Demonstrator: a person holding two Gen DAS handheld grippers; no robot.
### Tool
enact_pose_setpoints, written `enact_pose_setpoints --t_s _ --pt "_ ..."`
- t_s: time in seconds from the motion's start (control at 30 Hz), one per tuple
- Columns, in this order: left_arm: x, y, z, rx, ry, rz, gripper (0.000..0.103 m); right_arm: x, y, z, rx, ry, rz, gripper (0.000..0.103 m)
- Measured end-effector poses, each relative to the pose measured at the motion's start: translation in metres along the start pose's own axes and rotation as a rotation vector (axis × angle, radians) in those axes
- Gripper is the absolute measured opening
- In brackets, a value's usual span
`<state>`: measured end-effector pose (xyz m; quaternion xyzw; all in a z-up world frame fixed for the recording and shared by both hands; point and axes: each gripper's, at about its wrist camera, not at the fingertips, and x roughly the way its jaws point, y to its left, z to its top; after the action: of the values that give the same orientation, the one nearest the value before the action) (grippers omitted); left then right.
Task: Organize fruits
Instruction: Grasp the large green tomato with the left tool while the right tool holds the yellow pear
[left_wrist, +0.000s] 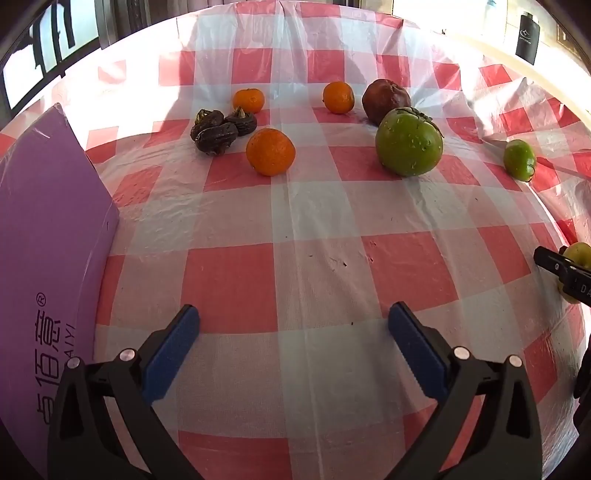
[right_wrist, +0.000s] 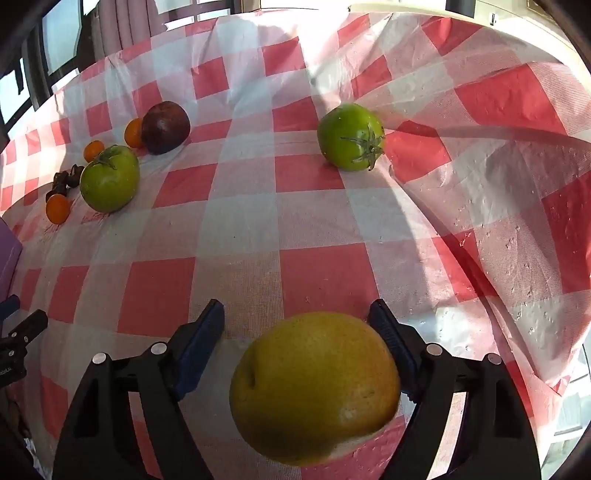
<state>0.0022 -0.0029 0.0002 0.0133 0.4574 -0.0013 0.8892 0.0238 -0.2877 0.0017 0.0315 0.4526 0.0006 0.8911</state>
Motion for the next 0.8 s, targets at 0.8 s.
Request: enact_pose_setpoints --t_s 0.8 --pt "0.072 -0.088 0.111 0.058 0.053 -0.035 0.102 -0.012 -0.008 -0.012 -0.056 0.014 0.042 0.091"
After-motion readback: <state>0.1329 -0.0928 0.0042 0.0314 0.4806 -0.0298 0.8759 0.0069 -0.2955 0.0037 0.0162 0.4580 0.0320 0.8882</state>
